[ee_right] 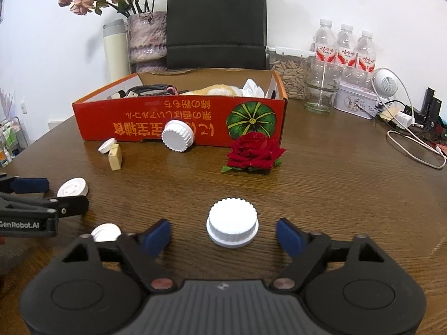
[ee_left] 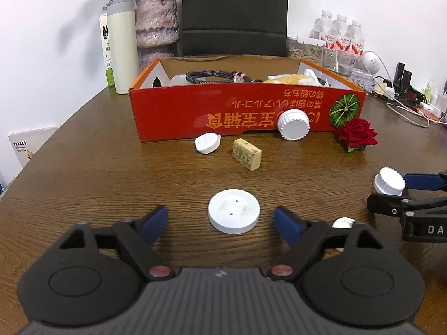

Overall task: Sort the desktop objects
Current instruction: 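Grasp the white ridged cap with the right gripper while the left grasps the white disc, then carry the ridged cap and white disc over the cardboard box with both grippers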

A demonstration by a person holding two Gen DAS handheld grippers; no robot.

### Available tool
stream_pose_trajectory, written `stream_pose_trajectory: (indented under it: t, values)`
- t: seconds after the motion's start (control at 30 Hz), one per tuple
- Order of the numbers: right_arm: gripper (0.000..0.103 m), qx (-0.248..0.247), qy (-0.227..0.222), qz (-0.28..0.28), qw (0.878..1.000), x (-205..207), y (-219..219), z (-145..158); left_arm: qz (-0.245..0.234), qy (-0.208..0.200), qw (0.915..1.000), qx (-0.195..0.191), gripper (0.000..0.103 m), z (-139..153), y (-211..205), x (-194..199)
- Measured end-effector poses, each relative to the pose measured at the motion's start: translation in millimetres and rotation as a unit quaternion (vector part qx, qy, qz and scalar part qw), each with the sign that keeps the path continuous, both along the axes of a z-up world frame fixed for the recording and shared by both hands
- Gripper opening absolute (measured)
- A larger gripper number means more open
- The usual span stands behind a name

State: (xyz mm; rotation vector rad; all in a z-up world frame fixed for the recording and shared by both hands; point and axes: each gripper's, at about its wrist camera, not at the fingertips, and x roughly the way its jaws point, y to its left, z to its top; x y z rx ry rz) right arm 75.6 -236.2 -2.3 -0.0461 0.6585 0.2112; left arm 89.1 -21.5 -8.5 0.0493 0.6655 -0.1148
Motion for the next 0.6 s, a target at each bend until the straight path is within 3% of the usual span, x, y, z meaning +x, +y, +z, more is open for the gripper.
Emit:
stream_pose_trajectory:
  t: [0.03, 0.1, 0.13, 0.17, 0.6]
  values:
    - [0.065, 0.001, -0.003, 0.000, 1.000, -1.5, -0.3, 0.5, 0.000, -0.003, 1.0000, -0.001, 0.068, 0.5, -0.9, -2.0]
    - [0.040, 0.005, -0.008, 0.000, 1.000, -4.7, -1.2, 1.4, 0.004, -0.008, 1.0000, -0.003, 0.054, 1.3, -2.0, -4.5]
    - [0.036, 0.008, -0.009, -0.001, 1.000, -6.1, -2.0, 1.8, 0.006, -0.010, 0.9999, -0.006, 0.043, 1.7, -2.2, -5.9]
    - [0.036, 0.014, -0.009, 0.000, 1.000, -7.5, -3.1, 2.0, 0.007, -0.012, 0.9999, -0.008, 0.039, 2.1, -2.2, -7.0]
    - [0.036, 0.041, -0.009, 0.003, 0.999, -10.2, -7.3, 2.6, 0.007, -0.013, 0.9997, -0.021, 0.039, 2.1, 0.3, -7.3]
